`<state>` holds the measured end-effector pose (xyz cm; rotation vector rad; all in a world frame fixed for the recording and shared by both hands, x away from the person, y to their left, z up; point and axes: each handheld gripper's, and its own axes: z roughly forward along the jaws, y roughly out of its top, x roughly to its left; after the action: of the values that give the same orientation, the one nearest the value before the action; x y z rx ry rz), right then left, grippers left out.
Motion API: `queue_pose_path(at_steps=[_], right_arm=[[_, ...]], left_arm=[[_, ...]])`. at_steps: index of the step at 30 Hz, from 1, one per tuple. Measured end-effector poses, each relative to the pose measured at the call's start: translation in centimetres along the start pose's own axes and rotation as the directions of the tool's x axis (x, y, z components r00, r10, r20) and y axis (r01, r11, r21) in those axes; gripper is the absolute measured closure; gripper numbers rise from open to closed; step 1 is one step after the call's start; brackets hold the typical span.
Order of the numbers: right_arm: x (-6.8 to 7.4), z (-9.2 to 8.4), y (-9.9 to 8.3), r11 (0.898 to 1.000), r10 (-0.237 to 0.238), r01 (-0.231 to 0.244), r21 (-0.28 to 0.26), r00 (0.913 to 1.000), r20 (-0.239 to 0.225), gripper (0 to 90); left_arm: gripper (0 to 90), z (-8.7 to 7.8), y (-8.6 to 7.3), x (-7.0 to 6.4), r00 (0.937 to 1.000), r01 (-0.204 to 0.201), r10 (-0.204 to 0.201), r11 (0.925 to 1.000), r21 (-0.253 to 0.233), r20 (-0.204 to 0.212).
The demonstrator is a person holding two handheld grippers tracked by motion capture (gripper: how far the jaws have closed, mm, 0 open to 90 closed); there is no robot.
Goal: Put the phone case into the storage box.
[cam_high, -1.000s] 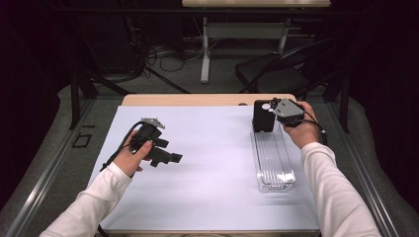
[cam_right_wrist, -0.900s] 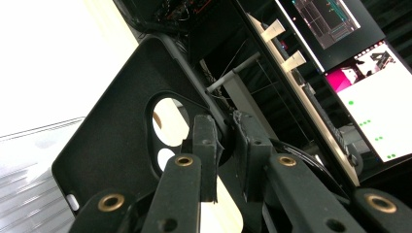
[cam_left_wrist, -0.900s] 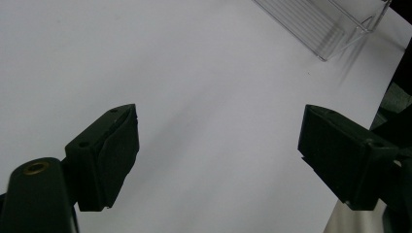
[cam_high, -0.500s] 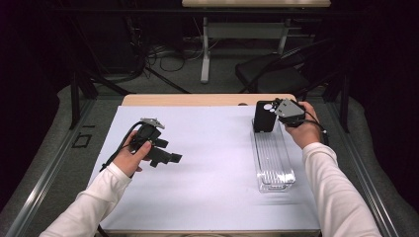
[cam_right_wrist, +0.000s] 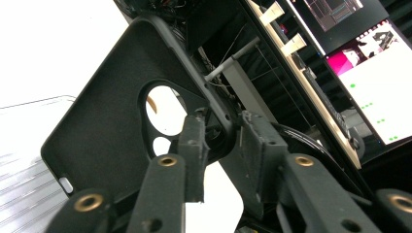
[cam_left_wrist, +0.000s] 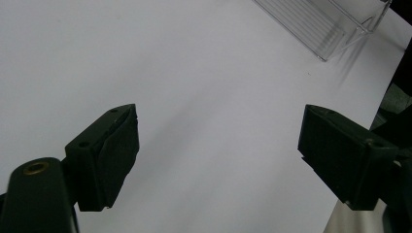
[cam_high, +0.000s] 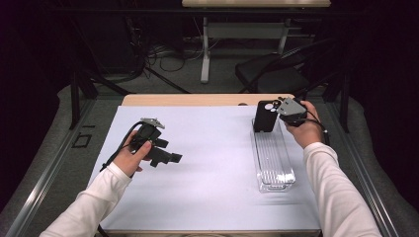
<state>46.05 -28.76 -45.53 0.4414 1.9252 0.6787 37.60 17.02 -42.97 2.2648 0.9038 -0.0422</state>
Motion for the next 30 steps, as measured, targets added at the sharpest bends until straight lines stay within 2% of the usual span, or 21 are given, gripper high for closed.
queue_pose_path(at_steps=[9,17,24,26,28,30], right_arm=[[0.0,-0.2,0.1,1.000,0.023,-0.023,0.019,0.9997,0.013,54.2],[0.2,-0.6,0.6,0.998,0.045,-0.045,0.037,0.9990,0.002,44.6],[0.1,-1.3,0.8,0.996,0.082,-0.082,0.041,0.9966,0.012,34.9],[0.2,-1.6,0.8,0.991,0.127,-0.128,0.044,0.9917,0.023,30.0],[0.2,-1.9,0.9,0.981,0.184,-0.184,0.055,0.9829,0.011,28.6],[0.1,-2.2,1.0,0.976,0.206,-0.206,0.065,0.9785,0.010,26.2]], left_arm=[[15.3,0.0,0.0,0.0,1.0000,0.002,-0.002,1.0000,-0.001,-0.001],[15.3,-0.1,0.0,0.0,1.0000,0.002,-0.002,1.0000,-0.005,-0.004],[15.3,-0.2,-0.1,0.1,1.0000,-0.004,0.004,1.0000,-0.006,0.002],[15.3,-0.2,-0.1,0.1,1.0000,0.001,-0.001,1.0000,-0.006,0.003],[15.3,-0.3,-0.1,0.1,1.0000,0.000,0.000,1.0000,-0.006,0.001],[15.3,-0.3,-0.1,0.1,1.0000,0.001,-0.001,1.0000,-0.009,-0.001]])
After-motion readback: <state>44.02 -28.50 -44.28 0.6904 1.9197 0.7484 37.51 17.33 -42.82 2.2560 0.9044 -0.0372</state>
